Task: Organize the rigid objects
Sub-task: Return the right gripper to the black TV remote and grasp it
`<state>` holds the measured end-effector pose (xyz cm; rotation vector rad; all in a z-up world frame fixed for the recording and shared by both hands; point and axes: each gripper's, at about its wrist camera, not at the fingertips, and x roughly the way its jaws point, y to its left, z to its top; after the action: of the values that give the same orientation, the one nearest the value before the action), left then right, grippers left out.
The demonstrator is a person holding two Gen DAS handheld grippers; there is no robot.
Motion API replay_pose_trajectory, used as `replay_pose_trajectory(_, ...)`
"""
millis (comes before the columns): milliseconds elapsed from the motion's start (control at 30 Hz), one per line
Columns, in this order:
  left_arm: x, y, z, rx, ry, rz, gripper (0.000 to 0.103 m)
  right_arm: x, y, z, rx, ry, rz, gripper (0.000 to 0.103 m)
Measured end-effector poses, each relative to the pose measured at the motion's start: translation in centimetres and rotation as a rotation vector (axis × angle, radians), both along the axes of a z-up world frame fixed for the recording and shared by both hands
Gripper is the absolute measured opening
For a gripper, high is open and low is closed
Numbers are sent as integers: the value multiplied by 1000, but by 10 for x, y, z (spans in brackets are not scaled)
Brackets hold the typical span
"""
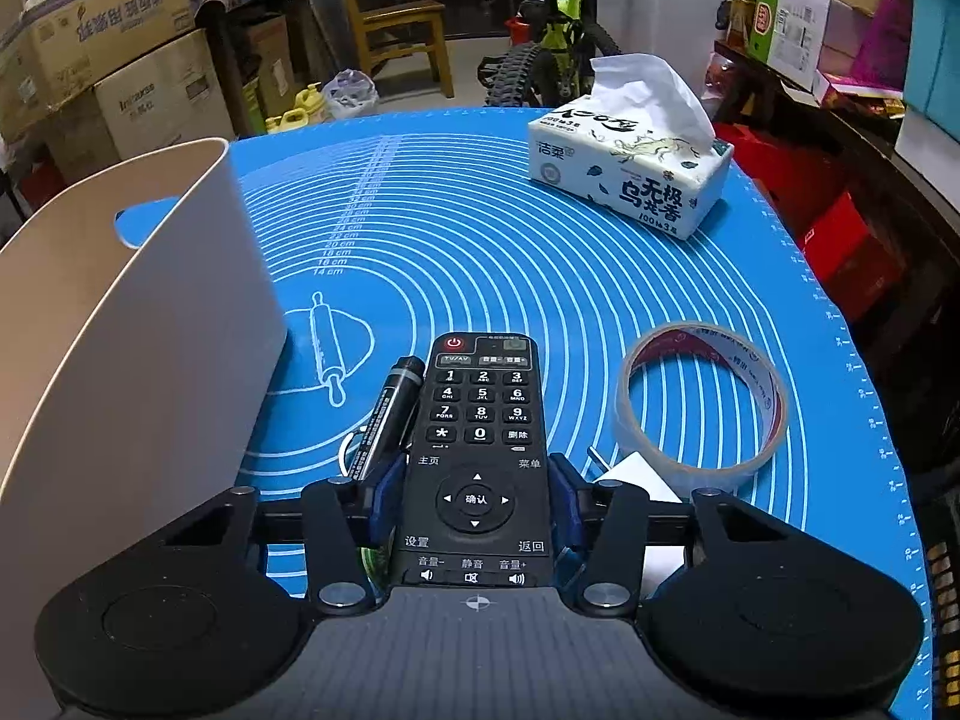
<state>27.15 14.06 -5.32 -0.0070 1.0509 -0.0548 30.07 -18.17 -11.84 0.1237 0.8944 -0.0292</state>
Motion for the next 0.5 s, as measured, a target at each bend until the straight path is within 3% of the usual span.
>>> replay_pose_trajectory(300,0,0,0,-1,0,1,6,-7,-3,2,14,8,-23,54)
replay_pose_trajectory(500,0,1,1,-6,-1,1,6,-17,-3,14,-6,-39,-36,54)
